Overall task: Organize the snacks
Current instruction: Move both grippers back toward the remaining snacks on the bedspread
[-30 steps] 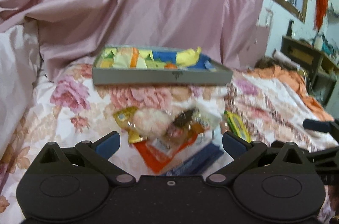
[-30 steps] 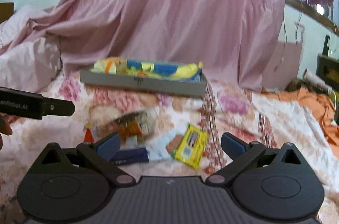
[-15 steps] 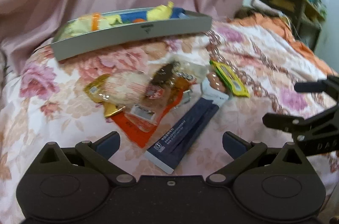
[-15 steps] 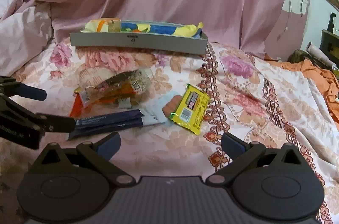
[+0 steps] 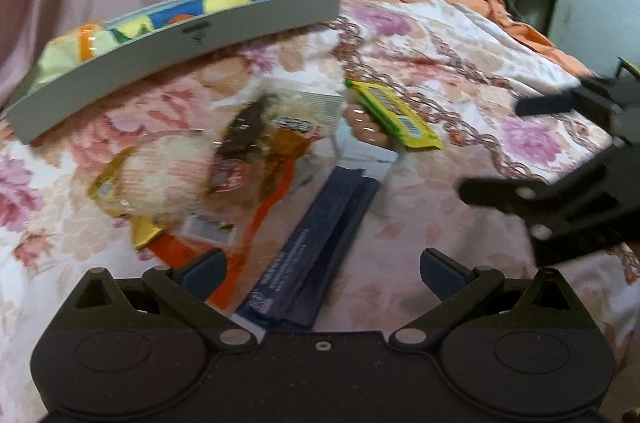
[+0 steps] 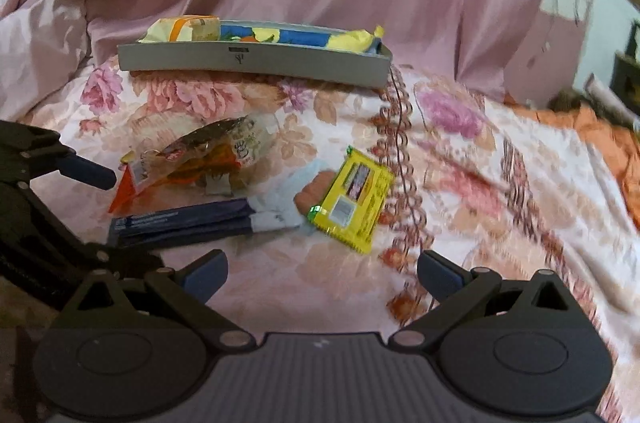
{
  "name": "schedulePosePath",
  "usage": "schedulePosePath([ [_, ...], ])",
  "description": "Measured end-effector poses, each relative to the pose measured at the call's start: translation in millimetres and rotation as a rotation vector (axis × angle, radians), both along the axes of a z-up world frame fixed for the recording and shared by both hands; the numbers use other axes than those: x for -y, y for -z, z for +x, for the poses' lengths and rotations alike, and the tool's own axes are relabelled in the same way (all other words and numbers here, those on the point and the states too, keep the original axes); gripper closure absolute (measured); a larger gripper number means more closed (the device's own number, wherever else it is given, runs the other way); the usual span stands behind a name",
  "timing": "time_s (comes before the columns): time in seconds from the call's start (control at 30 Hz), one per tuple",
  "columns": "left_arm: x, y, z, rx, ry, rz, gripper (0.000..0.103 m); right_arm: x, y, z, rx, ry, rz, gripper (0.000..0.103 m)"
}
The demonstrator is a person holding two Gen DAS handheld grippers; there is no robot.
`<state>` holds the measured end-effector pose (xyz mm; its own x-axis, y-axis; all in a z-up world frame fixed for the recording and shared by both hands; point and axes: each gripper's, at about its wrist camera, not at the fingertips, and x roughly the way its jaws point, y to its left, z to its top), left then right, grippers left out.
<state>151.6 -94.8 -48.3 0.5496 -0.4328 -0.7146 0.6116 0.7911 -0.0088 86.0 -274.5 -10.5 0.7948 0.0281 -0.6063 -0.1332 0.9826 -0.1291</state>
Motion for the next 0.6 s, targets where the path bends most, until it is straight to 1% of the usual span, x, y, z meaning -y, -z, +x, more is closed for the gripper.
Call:
schedulePosePath([
  [0.1,7,1,1,-0.003,0.052,0.008,0.001,-1,-1,11,0.026,-0.035,-0.04,0.0],
  [0.23,14,3,8,-0.013,0.114,0.03,0.001,3,1,24,0.052,-0.08,-0.045,0.0],
  [0.37,19,5,17,-0.024,0.158,0.048,0.003,11,5,35,0.043,-0.096,0.022,0.0],
  [0.47,20,6,25,-0.032,0.163,0.053,0.009,18,11,48,0.014,-0.094,0.084,0.001],
  [0.53,18,6,30,-0.046,0.154,0.037,0.012,26,15,57,-0.003,-0.072,0.139,0.006],
  [0.6,16,6,34,-0.061,0.138,0.028,0.02,35,17,66,-0.02,-0.045,0.204,0.011],
])
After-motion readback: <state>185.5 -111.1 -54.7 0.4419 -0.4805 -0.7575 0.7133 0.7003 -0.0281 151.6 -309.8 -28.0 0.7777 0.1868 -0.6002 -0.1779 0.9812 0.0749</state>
